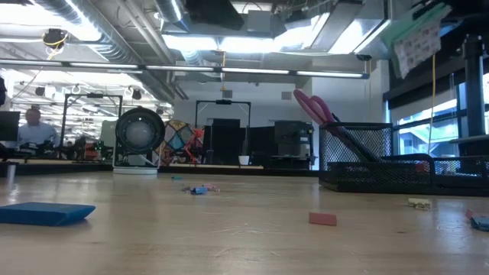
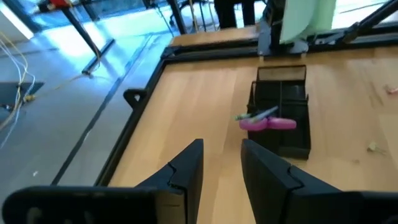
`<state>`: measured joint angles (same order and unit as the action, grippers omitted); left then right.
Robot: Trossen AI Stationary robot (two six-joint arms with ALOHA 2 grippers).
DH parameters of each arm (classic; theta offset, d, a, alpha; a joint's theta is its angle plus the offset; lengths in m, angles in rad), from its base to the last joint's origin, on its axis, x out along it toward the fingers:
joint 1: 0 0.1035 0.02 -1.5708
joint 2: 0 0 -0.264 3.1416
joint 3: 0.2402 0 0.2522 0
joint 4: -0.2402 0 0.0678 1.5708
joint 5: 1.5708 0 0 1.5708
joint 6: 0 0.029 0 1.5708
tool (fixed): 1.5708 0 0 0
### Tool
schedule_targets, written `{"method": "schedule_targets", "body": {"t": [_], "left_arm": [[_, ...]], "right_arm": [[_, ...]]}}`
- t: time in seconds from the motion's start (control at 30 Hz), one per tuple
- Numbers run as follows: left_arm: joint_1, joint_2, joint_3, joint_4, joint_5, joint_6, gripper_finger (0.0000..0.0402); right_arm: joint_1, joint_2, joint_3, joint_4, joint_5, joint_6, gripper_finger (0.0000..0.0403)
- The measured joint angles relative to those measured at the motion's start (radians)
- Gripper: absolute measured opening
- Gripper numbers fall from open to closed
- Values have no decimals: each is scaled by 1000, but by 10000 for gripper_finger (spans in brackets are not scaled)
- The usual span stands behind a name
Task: Pick and place office supplies into organizer
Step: Put the light blue sticky notes into the black desk organizer
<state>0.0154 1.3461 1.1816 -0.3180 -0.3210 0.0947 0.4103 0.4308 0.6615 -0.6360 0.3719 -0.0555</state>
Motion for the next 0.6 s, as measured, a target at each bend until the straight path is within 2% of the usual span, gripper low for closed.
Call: {"method": "schedule_targets", "body": {"t": [0.13,0.27,0.6], "left_arm": [[12,10,1,10,0,-26,102],[27,15,0,19,-1,-33,102],[41,18,0,37,-1,-48,102]], "right_arm": [[9,-72,-54,5,-3,1,4],[9,-120,-109,99,-18,-24,4],[9,-132,-223,263,-7,-5,4]]}}
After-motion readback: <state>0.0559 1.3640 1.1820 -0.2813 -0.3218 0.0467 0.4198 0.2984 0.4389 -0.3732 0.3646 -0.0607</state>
